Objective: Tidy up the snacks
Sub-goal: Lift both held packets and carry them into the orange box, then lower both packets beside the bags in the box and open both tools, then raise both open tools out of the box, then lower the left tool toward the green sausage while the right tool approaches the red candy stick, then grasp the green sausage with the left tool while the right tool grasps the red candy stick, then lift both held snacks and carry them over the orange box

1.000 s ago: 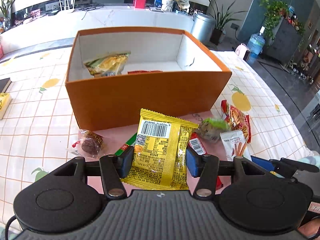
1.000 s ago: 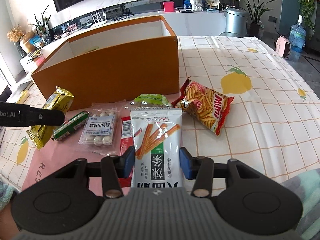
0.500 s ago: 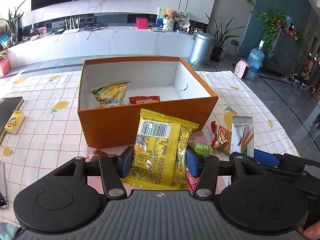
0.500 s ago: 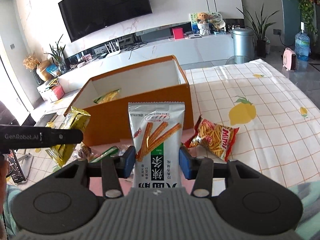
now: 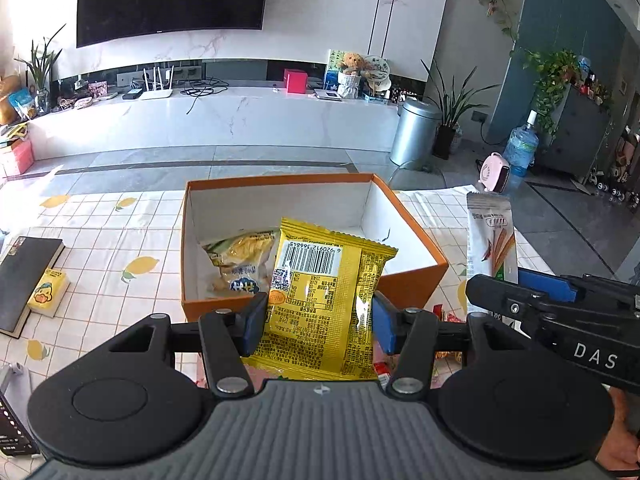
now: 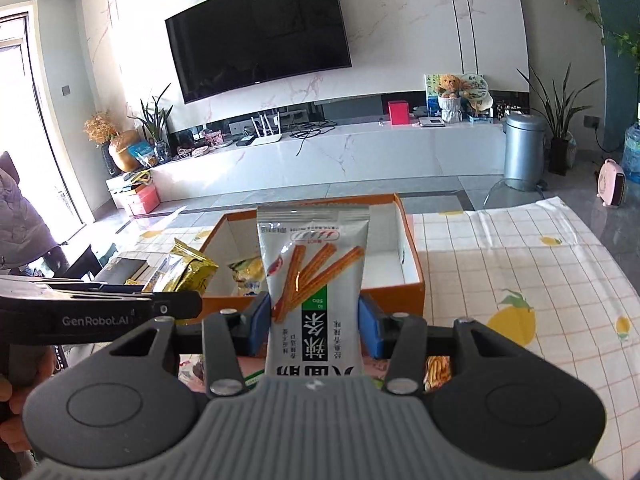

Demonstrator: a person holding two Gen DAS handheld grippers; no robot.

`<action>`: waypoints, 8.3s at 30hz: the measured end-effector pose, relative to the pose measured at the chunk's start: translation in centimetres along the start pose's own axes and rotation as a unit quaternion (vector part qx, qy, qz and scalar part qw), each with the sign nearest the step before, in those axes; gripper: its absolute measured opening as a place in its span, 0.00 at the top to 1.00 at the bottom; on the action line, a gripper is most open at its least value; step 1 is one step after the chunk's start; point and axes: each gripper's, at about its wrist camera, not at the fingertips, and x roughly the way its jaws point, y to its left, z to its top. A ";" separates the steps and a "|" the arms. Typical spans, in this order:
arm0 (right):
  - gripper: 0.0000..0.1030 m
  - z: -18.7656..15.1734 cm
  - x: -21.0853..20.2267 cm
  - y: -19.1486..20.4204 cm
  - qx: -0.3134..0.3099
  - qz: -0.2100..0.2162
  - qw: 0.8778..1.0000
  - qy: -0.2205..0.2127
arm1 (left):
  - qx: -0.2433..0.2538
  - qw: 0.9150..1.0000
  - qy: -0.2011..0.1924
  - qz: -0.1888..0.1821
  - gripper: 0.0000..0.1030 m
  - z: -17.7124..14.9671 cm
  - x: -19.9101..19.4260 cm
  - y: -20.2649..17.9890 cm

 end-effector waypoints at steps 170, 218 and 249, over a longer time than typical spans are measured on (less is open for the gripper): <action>0.52 -13.5 12.3 0.1 0.014 -0.063 0.986 0.155 | 0.120 0.983 0.138 -0.012 0.49 -10.1 9.2 3.3; 0.79 -14.0 10.8 -0.7 0.045 -0.045 0.983 0.173 | 0.024 0.983 0.184 -0.007 0.76 -10.5 6.6 1.4; 0.80 -8.9 3.7 -0.6 0.053 0.007 0.996 0.073 | 0.030 0.995 0.089 -0.015 0.76 -5.7 -0.8 -0.6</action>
